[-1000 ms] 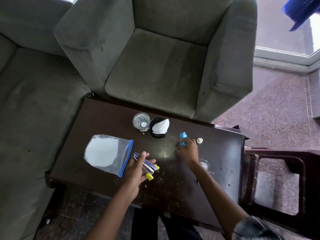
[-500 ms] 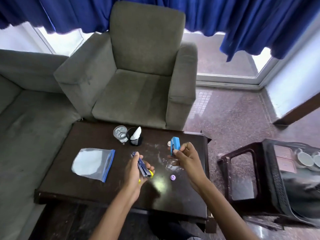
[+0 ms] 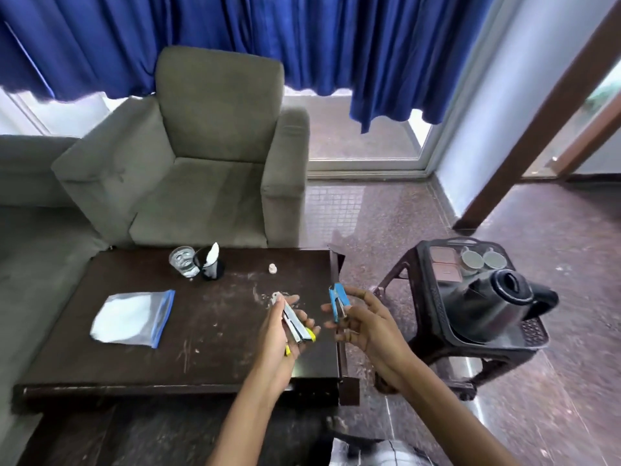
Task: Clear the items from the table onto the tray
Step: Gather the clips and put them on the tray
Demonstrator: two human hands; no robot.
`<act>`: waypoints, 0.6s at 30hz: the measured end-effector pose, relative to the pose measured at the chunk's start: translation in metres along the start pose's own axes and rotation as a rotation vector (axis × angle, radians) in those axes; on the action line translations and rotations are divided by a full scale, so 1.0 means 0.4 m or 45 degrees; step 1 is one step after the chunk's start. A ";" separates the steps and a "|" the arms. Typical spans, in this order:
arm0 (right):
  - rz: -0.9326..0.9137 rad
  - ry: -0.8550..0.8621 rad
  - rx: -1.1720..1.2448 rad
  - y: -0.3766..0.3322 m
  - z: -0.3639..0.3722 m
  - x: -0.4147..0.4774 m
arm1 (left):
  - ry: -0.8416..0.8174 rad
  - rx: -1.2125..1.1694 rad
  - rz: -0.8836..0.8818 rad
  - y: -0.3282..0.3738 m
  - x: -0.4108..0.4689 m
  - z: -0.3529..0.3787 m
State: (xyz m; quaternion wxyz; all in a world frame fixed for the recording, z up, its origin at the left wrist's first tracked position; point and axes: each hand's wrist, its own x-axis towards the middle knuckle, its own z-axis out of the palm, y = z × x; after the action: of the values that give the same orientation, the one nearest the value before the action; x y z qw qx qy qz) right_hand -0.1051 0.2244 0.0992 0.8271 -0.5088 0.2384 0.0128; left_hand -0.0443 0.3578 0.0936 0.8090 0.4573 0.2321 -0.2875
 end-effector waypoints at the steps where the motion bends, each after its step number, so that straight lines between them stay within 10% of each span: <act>1: -0.006 0.012 0.028 -0.011 -0.023 -0.008 | -0.023 0.001 -0.009 -0.014 -0.001 0.018; 18: -0.059 0.680 0.175 -0.328 -0.795 0.124 | -0.362 0.081 -0.379 -0.361 0.196 0.655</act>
State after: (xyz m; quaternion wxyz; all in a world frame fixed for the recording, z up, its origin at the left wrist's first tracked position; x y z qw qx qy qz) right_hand -0.1481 -0.1194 0.0714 0.7676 -0.4421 0.4367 -0.1569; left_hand -0.0558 0.0491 0.0802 0.7673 0.3980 0.1713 -0.4727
